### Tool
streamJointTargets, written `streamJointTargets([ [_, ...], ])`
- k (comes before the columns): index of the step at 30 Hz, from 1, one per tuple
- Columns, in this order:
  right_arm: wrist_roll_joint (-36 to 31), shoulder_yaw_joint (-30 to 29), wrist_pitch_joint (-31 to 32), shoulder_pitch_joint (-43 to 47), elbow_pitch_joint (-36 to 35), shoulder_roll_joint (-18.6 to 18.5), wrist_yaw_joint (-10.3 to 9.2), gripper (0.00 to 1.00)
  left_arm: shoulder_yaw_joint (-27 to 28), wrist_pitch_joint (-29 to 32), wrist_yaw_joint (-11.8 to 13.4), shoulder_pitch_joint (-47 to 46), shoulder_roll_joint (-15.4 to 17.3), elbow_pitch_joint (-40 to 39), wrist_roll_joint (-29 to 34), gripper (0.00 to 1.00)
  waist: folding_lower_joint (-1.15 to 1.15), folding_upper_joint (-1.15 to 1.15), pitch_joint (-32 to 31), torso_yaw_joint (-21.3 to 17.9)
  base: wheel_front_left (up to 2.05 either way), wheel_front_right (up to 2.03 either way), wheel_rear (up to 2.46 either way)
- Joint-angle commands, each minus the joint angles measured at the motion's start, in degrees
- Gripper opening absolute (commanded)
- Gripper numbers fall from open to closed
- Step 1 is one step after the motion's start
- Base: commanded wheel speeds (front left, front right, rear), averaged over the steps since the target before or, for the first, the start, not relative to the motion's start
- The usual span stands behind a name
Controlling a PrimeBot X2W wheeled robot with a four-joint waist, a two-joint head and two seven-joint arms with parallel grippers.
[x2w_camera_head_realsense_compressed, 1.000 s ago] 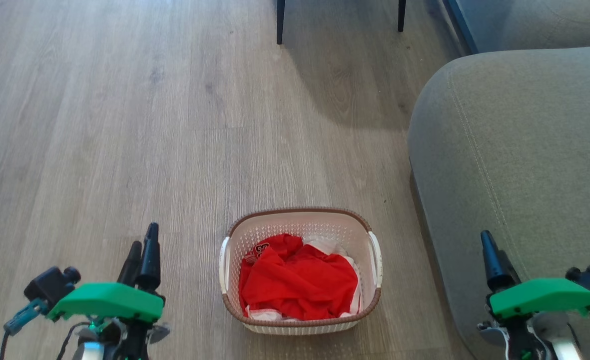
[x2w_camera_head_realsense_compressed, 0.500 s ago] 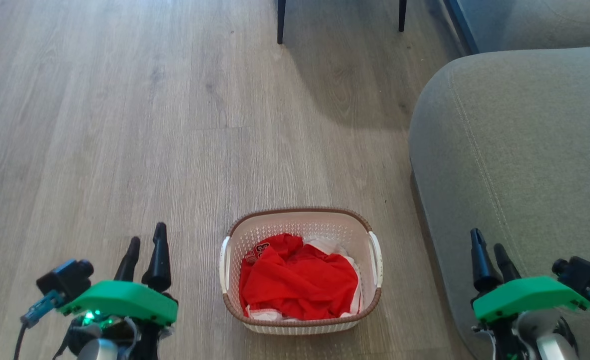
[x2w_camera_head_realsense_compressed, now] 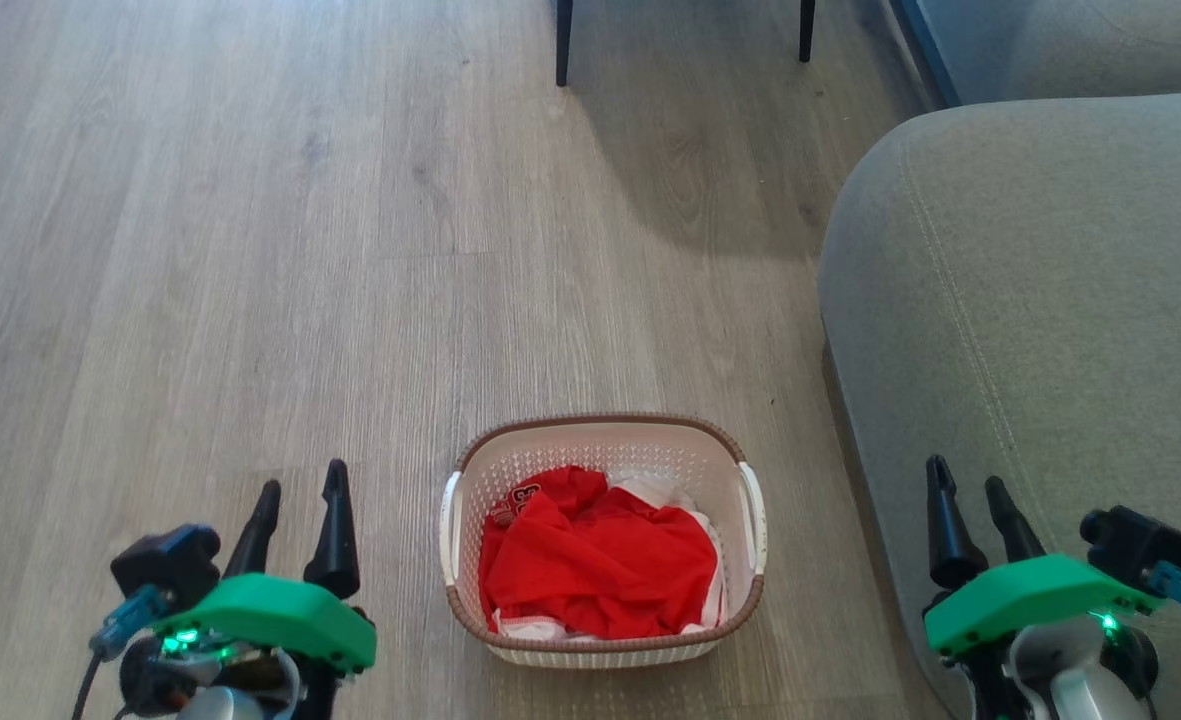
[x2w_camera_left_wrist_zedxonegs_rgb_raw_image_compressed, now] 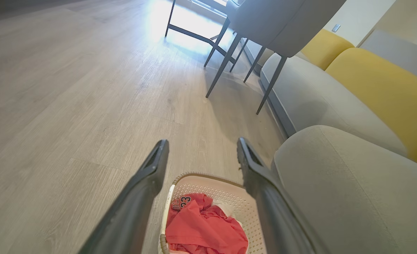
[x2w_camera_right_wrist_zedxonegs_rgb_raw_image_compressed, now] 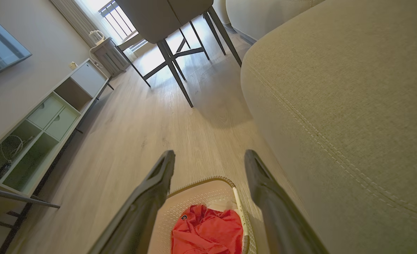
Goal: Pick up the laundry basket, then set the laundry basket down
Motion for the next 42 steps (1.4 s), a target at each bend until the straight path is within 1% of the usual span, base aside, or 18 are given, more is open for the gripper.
streamJointTargets([
  [1, -1.7, 1.1, -0.9, -2.1, -1.9, -0.6, 0.06, 1.00, 1.0, -0.8, 0.5, -1.5, 1.1, -2.4, 1.8, 1.00, 0.00, 0.00, 0.0, 0.0, 0.00, 0.00, 0.00],
  [12, -10.2, 2.6, -2.9, -2.3, -2.1, -0.7, 0.07, 1.00, -0.7, -2.8, 2.3, -1.0, 1.8, -2.8, 9.7, 1.00, 0.00, 0.00, 0.5, 0.0, 0.00, 0.00, 0.00],
  [42, -29.6, 5.6, -7.7, -2.7, -3.7, -0.9, 0.09, 1.00, -3.4, -7.6, 4.3, 0.4, 1.7, -3.4, 29.4, 1.00, 0.00, 0.00, 1.2, 0.2, 0.00, 0.00, 0.00],
])
